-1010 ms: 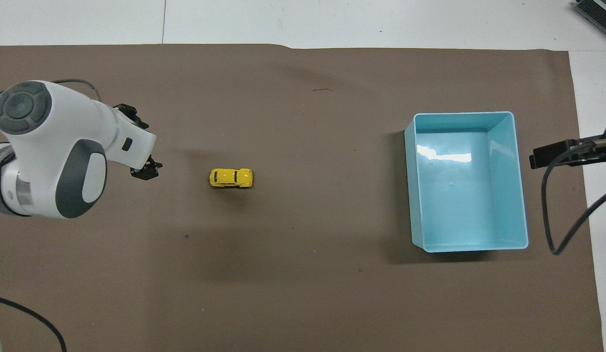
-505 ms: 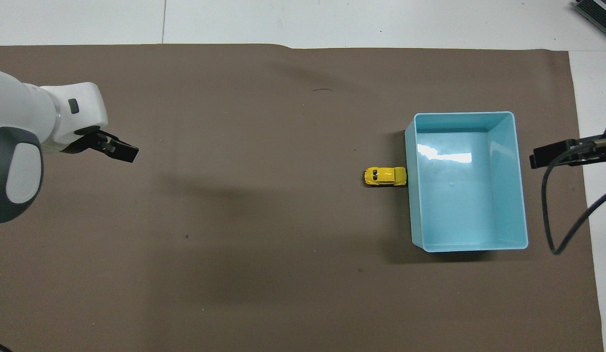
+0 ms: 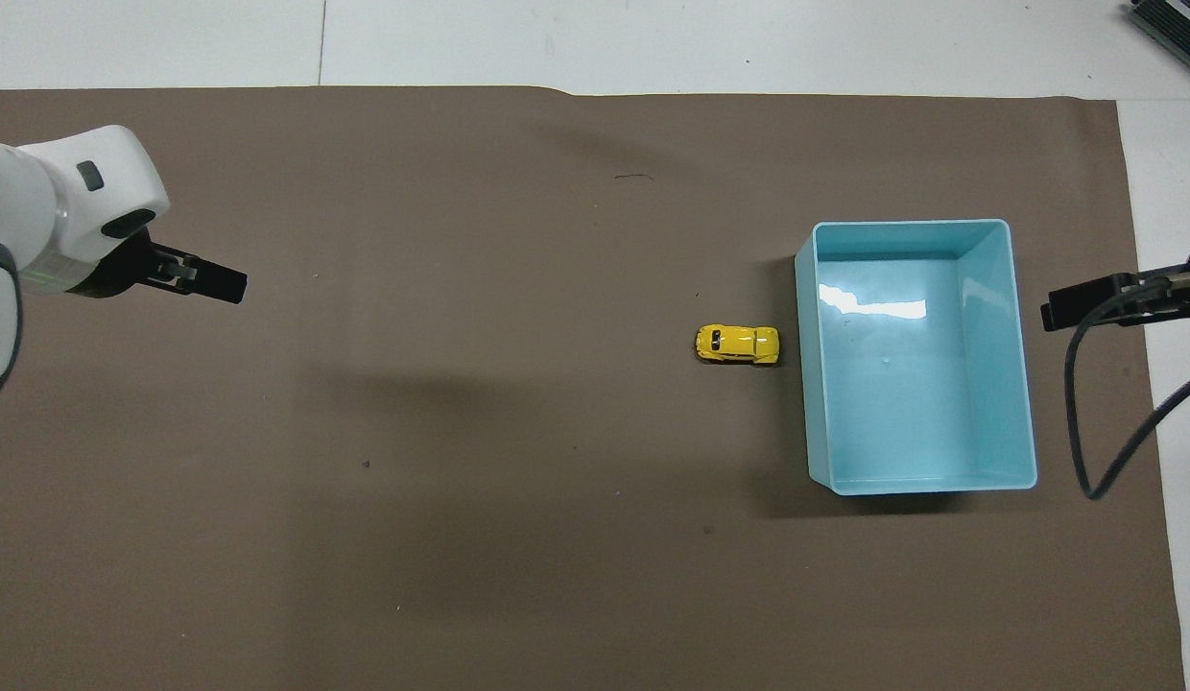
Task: Wind up and store yellow beetle car
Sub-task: 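Release the car and withdraw the left gripper to rest, then move the right gripper over the blue box toward the car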
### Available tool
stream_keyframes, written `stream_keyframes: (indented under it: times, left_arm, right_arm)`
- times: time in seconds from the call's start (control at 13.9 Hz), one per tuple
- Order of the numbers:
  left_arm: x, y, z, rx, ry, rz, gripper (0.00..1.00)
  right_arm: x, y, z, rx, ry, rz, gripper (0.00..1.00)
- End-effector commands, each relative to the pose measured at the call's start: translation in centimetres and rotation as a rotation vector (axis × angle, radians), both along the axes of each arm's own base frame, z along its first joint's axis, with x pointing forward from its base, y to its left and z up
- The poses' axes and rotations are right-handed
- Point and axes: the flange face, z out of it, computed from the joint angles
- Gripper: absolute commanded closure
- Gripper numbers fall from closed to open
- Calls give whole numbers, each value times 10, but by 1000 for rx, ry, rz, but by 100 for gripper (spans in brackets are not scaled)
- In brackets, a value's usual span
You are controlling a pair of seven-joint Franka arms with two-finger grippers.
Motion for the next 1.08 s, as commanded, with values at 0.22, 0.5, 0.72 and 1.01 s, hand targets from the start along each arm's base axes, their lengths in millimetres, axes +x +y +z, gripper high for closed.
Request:
stream_keyframes:
  times: [0.22, 0.5, 0.72, 1.01]
  left_arm:
    - [-21, 8, 21, 6, 29, 103, 0]
    - [-25, 8, 22, 8, 49, 97, 0]
    - [-25, 8, 22, 8, 49, 103, 0]
    - [-27, 9, 21, 10, 67, 101, 0]
  right_arm:
    - [-14, 13, 1, 12, 27, 362, 0]
    - [-32, 59, -5, 58, 36, 538, 0]
    - [-33, 94, -15, 55, 28, 763, 0]
    - [-24, 118, -47, 46, 1, 1039, 0]
